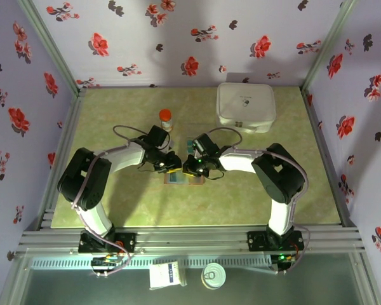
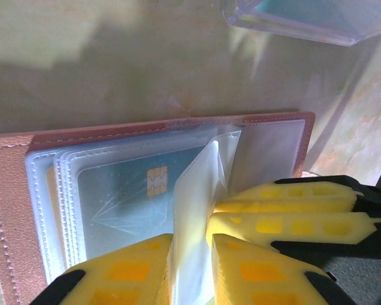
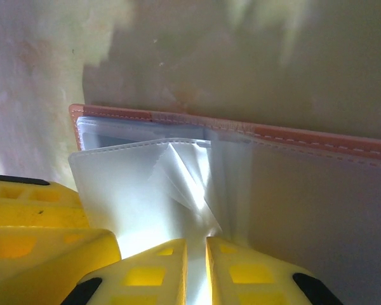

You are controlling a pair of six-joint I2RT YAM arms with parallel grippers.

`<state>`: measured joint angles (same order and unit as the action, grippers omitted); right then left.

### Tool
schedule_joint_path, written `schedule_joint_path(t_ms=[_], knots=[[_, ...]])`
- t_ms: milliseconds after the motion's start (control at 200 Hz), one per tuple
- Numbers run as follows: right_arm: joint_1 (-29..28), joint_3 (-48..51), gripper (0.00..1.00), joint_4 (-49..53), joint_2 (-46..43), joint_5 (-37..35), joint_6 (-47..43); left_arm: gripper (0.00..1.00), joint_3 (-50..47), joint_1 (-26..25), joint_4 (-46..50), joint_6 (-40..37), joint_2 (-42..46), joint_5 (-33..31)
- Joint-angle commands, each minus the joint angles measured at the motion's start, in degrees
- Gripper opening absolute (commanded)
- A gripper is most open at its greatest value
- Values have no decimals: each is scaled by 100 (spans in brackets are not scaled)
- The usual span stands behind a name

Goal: Take the credit cards out of the card holder

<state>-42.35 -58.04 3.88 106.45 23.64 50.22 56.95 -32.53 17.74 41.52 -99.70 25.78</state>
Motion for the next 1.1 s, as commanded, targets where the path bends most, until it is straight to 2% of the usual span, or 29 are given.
schedule_joint_path(t_ms=[0,175,345,665,870,1095], knots=[[50,76,18,82,-293,-6,77,21,52,-34,-19,72,7,98],[86,54,20,429,-615,-229,-70,21,132,-60,67,111,160,106],[254,38,20,860,-1077,-390,-293,25,316,-151,171,148,232,130],[703,256,22,1642,-2054,-833,-695,41,938,-623,162,280,-303,138],[833,458,23,1773,-2456,-943,-706,46,1274,-825,177,291,-754,156],[835,504,24,1728,-2497,-859,-619,49,1280,-768,274,154,-644,94]])
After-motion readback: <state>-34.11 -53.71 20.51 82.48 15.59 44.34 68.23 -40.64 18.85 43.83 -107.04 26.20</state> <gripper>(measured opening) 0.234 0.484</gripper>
